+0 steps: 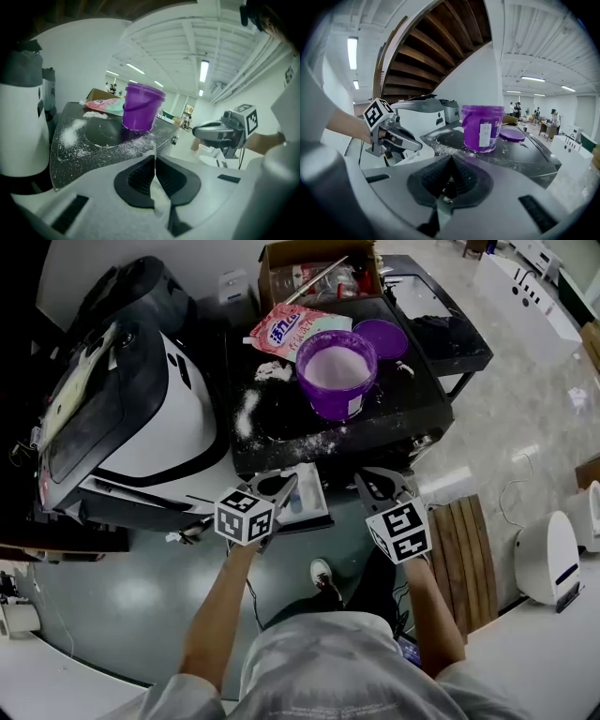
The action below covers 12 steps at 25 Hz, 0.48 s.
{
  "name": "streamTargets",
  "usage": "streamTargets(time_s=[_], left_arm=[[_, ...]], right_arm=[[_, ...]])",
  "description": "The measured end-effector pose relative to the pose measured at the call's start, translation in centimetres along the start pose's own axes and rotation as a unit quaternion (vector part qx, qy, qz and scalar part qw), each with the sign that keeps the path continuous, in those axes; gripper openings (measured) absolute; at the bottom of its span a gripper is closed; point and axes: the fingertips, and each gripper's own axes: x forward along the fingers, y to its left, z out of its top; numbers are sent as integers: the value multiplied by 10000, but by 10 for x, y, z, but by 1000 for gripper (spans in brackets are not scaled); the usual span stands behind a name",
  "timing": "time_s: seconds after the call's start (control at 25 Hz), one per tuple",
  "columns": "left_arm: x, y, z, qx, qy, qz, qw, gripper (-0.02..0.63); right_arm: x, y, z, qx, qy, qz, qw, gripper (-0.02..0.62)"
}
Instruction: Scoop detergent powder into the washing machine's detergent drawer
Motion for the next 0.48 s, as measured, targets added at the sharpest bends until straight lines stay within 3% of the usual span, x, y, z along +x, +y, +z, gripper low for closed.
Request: streamTargets(time_s=[0.2,0.48], left_arm=[[15,-1,-11,828,417,135,9956,15],[29,-2,-22,1383,819,276,9866,15]], right_arm=[[3,1,-13,64,88,52,9999,5],[-2,-3,-24,112,194,41,9997,5]])
